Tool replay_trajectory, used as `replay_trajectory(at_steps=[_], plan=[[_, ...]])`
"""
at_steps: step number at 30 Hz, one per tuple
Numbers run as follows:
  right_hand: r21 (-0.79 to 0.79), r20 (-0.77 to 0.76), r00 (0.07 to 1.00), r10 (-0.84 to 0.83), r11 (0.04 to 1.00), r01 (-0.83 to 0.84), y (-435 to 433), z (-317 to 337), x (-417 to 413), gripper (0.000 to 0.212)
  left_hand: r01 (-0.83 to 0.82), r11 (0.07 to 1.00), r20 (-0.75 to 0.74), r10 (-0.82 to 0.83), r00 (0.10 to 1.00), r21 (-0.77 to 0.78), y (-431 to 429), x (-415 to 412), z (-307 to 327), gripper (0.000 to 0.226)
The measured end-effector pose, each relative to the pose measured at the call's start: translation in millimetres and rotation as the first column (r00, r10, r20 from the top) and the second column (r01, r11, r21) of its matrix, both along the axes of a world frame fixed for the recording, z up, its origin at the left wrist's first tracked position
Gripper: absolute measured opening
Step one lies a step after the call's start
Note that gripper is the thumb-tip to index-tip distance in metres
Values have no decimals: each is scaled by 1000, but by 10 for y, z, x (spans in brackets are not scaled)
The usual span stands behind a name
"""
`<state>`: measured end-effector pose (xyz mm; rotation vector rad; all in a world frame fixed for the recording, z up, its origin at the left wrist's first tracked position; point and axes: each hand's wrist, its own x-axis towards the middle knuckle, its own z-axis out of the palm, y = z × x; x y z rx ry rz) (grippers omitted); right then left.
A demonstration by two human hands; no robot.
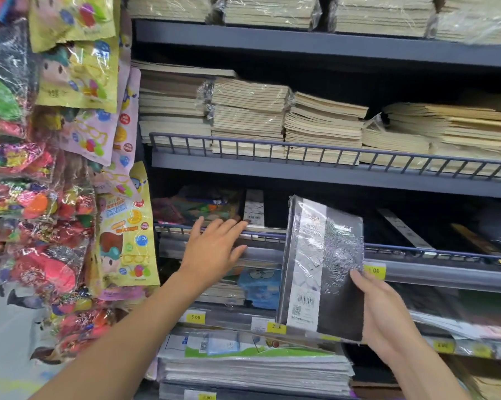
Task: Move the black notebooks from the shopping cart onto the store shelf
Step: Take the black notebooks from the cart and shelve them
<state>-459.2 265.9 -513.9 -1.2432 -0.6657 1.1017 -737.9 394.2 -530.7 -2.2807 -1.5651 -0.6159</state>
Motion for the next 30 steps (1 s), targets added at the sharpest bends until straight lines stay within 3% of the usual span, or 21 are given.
replay_trajectory(at_steps=[4,14,22,26,30], plan=[[-86,113,989,93,993,-84,182,342,-116,13,-44,999,-46,44,998,-11,-84,14,-45,72],[-136,238,958,159,982,-129,984,820,-340,22,-5,998,4,5,1000,-57,-78,-14,-45,80],[-207,111,956,272,947,-246,1458,936,-545,27,14,999,23,-13,1000,-39,-93,-4,-51,78],[-188,249,931,267,956,-224,1631,868,-542,48,10,998,20,-9,1000,-65,-107,3,-26,71],[-172,456,849,268,962,-211,1699,780,-527,94,14,998,43,-11,999,-68,-125,14,-27,68]])
